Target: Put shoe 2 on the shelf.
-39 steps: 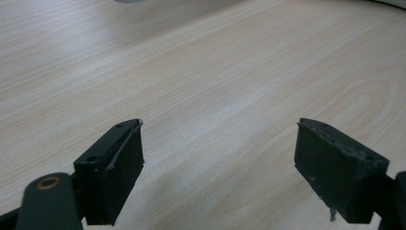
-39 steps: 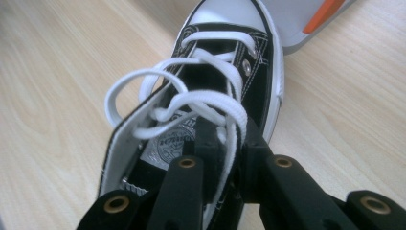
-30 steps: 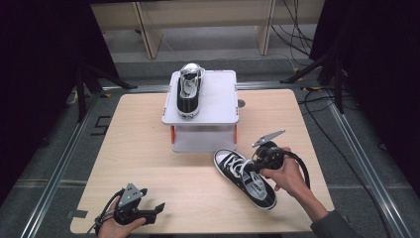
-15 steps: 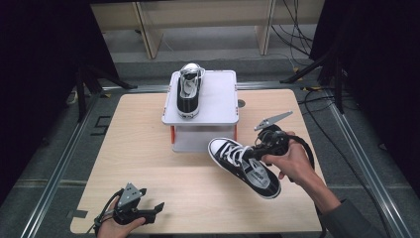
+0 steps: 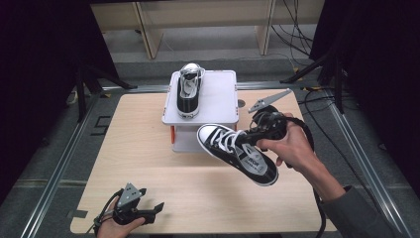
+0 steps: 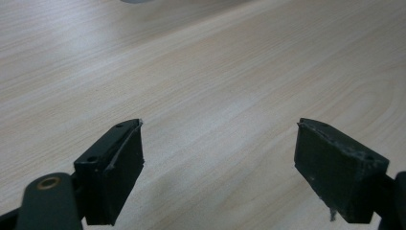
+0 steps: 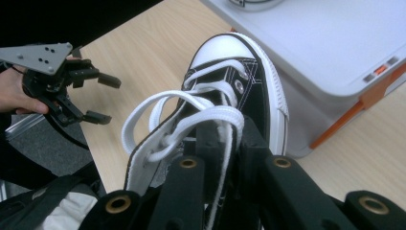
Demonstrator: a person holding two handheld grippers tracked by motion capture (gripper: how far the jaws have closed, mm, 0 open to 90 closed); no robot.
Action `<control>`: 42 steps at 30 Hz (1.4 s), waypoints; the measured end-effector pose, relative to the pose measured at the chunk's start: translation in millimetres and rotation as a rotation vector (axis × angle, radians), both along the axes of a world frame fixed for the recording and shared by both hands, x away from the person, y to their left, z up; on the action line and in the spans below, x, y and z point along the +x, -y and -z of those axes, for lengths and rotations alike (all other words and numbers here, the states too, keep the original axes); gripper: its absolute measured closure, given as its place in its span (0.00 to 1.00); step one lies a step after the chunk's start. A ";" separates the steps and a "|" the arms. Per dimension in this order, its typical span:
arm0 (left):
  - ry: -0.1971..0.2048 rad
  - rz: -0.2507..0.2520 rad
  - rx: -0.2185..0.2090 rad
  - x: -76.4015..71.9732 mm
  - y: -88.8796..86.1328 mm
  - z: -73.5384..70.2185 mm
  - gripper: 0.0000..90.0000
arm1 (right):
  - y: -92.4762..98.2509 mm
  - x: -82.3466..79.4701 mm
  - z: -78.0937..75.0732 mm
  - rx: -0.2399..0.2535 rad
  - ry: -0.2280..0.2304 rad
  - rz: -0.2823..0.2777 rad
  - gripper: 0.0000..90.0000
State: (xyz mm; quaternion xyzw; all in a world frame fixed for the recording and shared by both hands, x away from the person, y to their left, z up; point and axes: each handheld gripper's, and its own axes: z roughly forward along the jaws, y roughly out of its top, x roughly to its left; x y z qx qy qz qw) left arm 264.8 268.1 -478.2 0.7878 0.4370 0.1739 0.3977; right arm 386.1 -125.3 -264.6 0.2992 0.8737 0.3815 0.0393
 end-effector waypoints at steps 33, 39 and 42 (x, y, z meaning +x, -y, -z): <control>0.004 0.000 -0.006 -0.2 -1.3 -1.6 0.18 | -7.4 88.5 -53.1 0.059 0.069 0.297 0.93; 0.014 0.013 0.010 -0.6 -1.7 -3.3 0.18 | -18.8 119.9 -49.3 0.086 0.074 0.405 0.93; 0.017 0.012 -0.023 -1.9 0.8 -3.5 0.18 | -25.7 135.2 -44.2 0.104 0.062 0.463 0.93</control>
